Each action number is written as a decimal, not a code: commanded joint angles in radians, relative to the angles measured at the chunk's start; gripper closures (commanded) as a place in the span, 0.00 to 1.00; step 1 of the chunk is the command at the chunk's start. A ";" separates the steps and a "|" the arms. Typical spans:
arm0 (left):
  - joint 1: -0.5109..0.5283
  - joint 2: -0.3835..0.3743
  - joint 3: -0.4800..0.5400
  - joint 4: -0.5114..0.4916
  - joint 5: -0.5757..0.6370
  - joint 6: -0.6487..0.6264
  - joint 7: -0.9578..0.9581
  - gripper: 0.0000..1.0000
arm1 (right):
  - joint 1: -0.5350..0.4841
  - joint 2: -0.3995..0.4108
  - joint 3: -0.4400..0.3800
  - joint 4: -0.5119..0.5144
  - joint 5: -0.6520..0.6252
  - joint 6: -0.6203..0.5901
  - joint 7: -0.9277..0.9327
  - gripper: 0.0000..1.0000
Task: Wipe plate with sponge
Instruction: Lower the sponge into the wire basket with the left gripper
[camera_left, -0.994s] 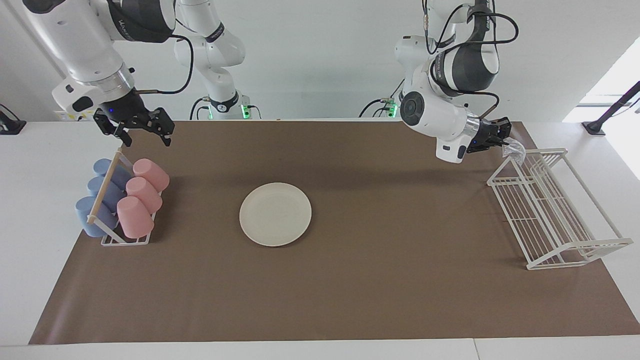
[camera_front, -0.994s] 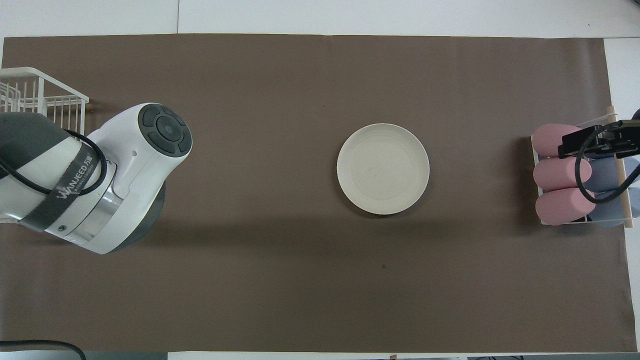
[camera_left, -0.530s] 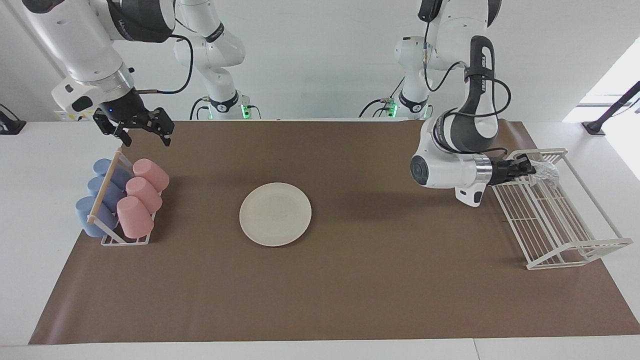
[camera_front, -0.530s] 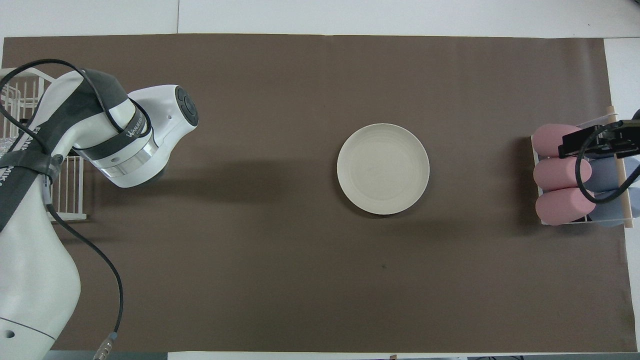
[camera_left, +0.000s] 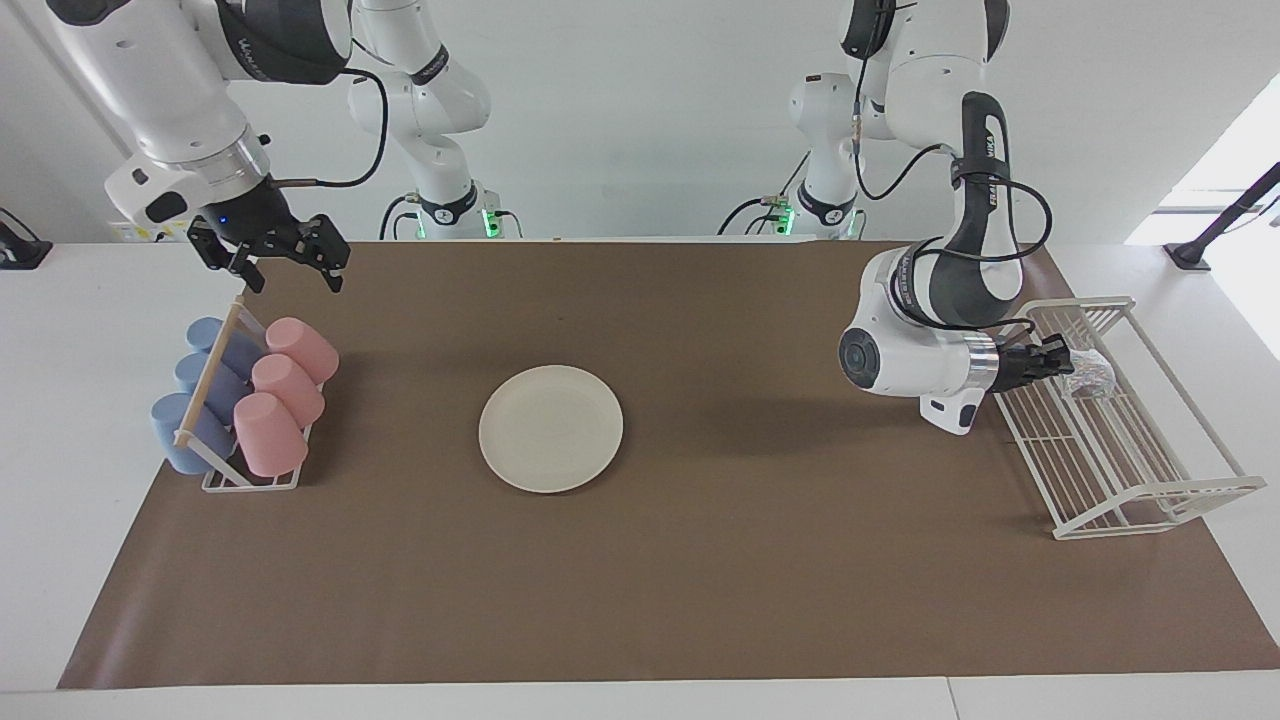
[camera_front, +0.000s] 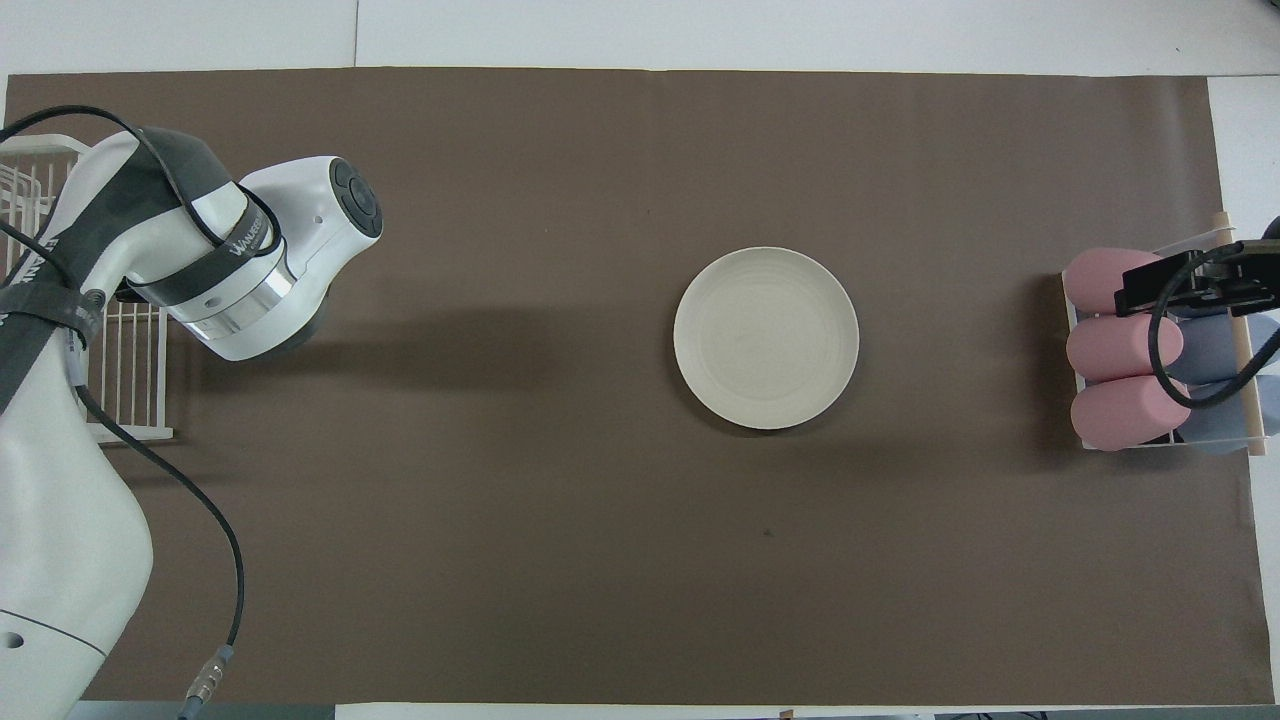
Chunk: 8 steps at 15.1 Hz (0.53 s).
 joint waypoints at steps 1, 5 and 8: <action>0.010 -0.011 0.003 -0.022 -0.012 0.032 -0.040 1.00 | 0.000 -0.012 0.000 -0.006 0.018 0.004 0.008 0.00; 0.019 -0.011 0.005 -0.027 -0.012 0.046 -0.061 1.00 | 0.000 -0.012 0.000 -0.004 0.020 0.002 0.008 0.00; 0.025 -0.013 0.003 -0.027 -0.012 0.052 -0.070 0.01 | 0.000 -0.012 0.000 -0.004 0.018 0.002 0.008 0.00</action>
